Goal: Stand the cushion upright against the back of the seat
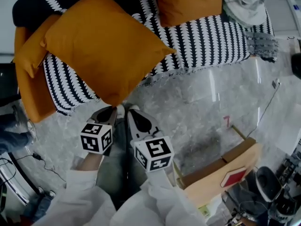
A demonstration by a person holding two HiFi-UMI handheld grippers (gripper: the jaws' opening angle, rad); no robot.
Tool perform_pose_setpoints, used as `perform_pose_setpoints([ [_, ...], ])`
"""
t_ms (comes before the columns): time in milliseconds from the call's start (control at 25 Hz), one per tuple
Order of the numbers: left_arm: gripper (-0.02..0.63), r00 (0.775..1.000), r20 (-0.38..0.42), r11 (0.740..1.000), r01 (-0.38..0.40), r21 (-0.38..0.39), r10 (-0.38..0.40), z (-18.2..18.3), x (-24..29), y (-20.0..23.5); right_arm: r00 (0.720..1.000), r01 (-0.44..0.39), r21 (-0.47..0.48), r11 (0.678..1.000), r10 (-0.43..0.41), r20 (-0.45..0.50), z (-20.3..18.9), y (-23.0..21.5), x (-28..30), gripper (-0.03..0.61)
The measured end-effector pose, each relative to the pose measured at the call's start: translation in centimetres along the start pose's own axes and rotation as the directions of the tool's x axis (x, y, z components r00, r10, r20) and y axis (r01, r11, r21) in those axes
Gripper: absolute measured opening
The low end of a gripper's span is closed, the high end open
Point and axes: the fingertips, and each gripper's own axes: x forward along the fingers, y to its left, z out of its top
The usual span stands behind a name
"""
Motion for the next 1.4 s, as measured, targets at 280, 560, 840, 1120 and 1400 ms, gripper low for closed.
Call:
perform_pose_setpoints([
  [280,0.013,0.997,0.065,0.999,0.028,0.035,-0.030,5.7,-1.3,-3.4,0.999,0.008,-0.032,0.999,-0.006,0.053,5.2,-0.8,-1.5,0.014],
  [560,0.014,0.994,0.103,0.994,0.030,0.103,-0.040,11.4,-4.7,-5.4,0.992,0.016,-0.056,0.998,-0.009,0.129,10.6,0.2,-3.5,0.014],
  [840,0.013,0.987,0.159,0.995,-0.004,0.097,-0.011,16.8,-8.5,-7.6,0.980,0.010,-0.097,0.995,0.010,0.200,16.8,1.3,-6.2,0.014],
  [1120,0.014,0.927,0.374,0.993,-0.017,0.121,-0.029,27.2,-14.6,-8.6,0.957,0.013,-0.130,0.991,0.026,0.290,23.6,2.8,-8.3,0.014],
  [1400,0.014,0.887,0.460,0.988,-0.031,0.152,-0.043,33.3,-19.4,-11.1,0.944,0.023,-0.259,0.966,0.064,0.323,29.4,4.5,-10.5,0.014],
])
